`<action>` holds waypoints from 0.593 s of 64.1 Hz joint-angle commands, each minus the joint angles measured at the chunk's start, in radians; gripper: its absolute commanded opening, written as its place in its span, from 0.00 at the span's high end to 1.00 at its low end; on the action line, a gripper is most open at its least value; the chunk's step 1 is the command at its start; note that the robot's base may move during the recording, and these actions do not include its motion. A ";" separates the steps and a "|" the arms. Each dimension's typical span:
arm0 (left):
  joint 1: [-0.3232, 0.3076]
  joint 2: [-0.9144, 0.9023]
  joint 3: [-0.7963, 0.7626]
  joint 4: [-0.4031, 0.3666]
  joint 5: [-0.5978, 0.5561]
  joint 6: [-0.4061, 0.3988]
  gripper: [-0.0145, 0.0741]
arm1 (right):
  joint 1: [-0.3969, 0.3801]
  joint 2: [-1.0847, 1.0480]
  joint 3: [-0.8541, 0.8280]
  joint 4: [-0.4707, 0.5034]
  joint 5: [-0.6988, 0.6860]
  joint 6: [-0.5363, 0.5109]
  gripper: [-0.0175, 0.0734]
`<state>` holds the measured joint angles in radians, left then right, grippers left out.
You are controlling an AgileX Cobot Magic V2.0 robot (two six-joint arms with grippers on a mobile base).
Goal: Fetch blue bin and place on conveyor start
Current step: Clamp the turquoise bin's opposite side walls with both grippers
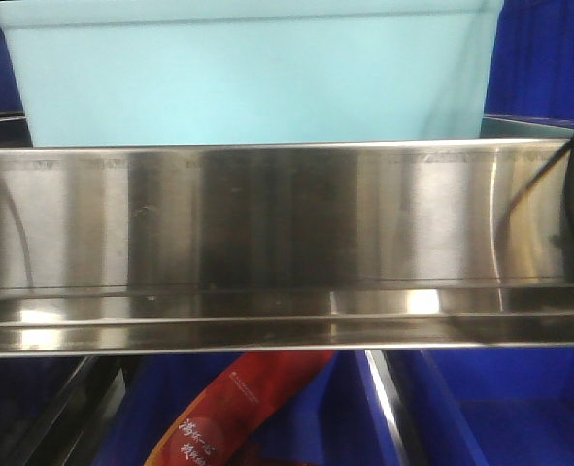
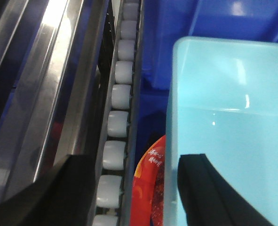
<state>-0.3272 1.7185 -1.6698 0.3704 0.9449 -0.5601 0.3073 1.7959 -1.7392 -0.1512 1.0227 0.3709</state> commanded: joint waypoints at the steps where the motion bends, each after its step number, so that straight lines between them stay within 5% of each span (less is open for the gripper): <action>1: 0.003 0.006 -0.008 -0.012 -0.028 0.004 0.48 | 0.002 0.013 -0.011 -0.010 -0.011 -0.007 0.54; 38: -0.027 0.071 -0.008 -0.045 0.014 0.034 0.51 | 0.002 0.017 -0.011 -0.010 -0.008 -0.007 0.54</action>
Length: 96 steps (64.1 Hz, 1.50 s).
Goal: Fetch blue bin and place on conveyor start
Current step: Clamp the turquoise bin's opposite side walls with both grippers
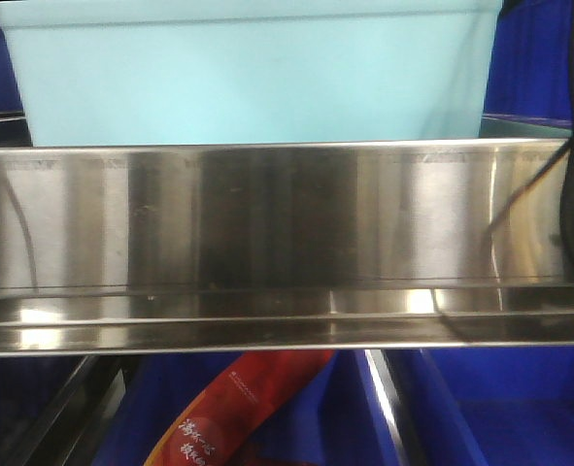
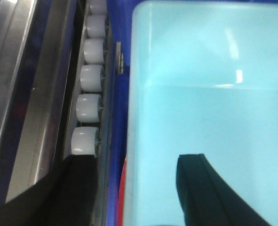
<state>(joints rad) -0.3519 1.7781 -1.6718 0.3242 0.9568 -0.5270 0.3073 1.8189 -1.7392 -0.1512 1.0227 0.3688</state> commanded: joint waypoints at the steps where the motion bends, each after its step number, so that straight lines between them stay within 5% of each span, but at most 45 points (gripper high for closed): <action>1: -0.002 0.013 -0.006 0.001 0.002 0.001 0.51 | 0.002 -0.006 -0.011 -0.010 -0.008 -0.005 0.54; 65: -0.002 0.015 -0.006 0.019 -0.007 0.001 0.55 | 0.002 -0.004 -0.011 -0.010 -0.007 -0.005 0.55; 73: -0.002 0.015 -0.006 0.019 -0.002 0.001 0.63 | 0.002 -0.004 -0.011 -0.010 -0.006 -0.005 0.67; 84: -0.002 0.015 -0.006 0.019 -0.002 0.001 0.88 | 0.002 -0.004 -0.011 -0.010 -0.006 -0.005 0.99; 87: -0.002 0.015 -0.006 0.019 -0.002 0.001 0.96 | 0.002 -0.004 -0.011 -0.010 -0.006 -0.005 0.98; 96: -0.002 0.015 -0.006 0.019 0.001 0.001 0.96 | 0.002 -0.004 -0.011 -0.010 -0.006 0.000 0.98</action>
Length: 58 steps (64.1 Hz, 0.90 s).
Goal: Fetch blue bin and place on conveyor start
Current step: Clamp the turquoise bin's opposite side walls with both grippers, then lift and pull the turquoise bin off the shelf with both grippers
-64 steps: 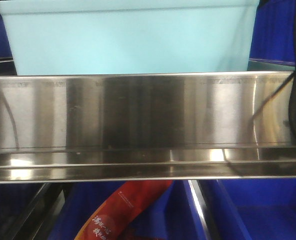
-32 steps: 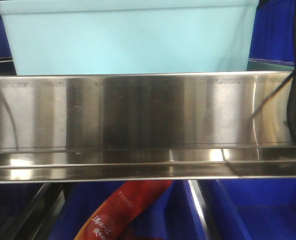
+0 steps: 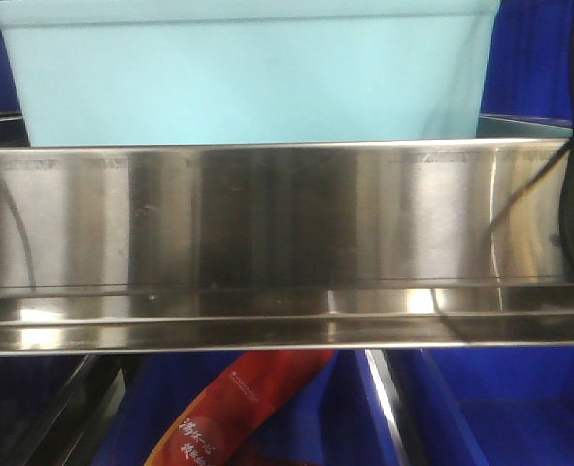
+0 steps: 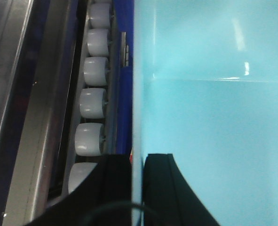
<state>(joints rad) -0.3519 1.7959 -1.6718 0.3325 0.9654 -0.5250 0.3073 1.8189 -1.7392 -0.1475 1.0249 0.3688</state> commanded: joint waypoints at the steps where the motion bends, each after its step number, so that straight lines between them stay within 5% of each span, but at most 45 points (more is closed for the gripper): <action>1: -0.002 -0.003 -0.006 0.011 -0.007 -0.001 0.96 | 0.002 -0.004 -0.011 -0.013 -0.010 0.003 0.98; 33: -0.011 -0.127 -0.047 0.033 0.046 -0.036 0.96 | 0.007 -0.092 -0.054 -0.027 0.016 0.057 0.98; 58: -0.057 -0.228 -0.155 0.077 0.071 -0.036 0.96 | 0.070 -0.218 -0.153 -0.135 0.067 0.075 0.98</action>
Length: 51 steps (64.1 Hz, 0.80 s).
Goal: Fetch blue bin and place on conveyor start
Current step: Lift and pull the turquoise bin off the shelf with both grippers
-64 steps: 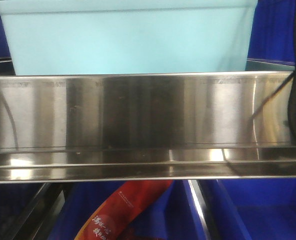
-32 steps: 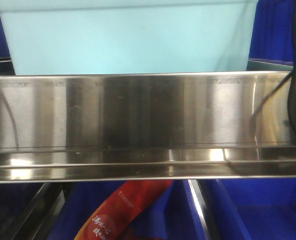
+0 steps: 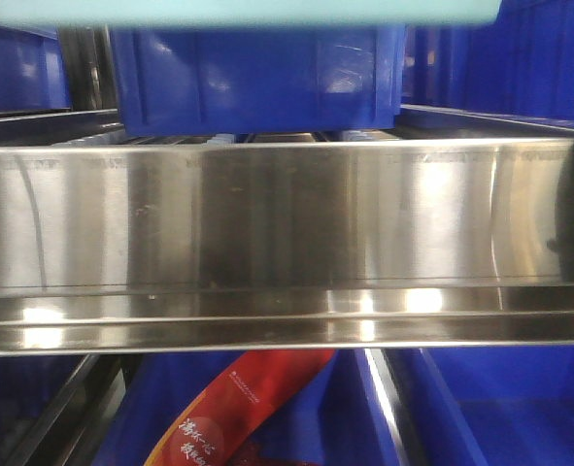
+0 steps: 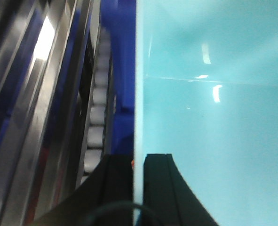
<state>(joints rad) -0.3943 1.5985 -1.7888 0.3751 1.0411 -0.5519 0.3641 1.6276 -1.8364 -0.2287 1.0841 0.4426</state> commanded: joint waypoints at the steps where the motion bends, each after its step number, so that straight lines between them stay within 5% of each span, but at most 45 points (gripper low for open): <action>1: -0.018 -0.032 -0.044 0.039 -0.001 -0.010 0.96 | 0.017 -0.027 -0.067 -0.061 0.012 0.002 0.98; 51: -0.049 -0.036 -0.180 0.081 0.025 -0.010 0.96 | 0.037 -0.027 -0.215 -0.113 0.060 0.000 0.98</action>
<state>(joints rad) -0.4369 1.5779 -1.9567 0.4329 1.0931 -0.5519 0.4010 1.6147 -2.0396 -0.3118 1.1744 0.4446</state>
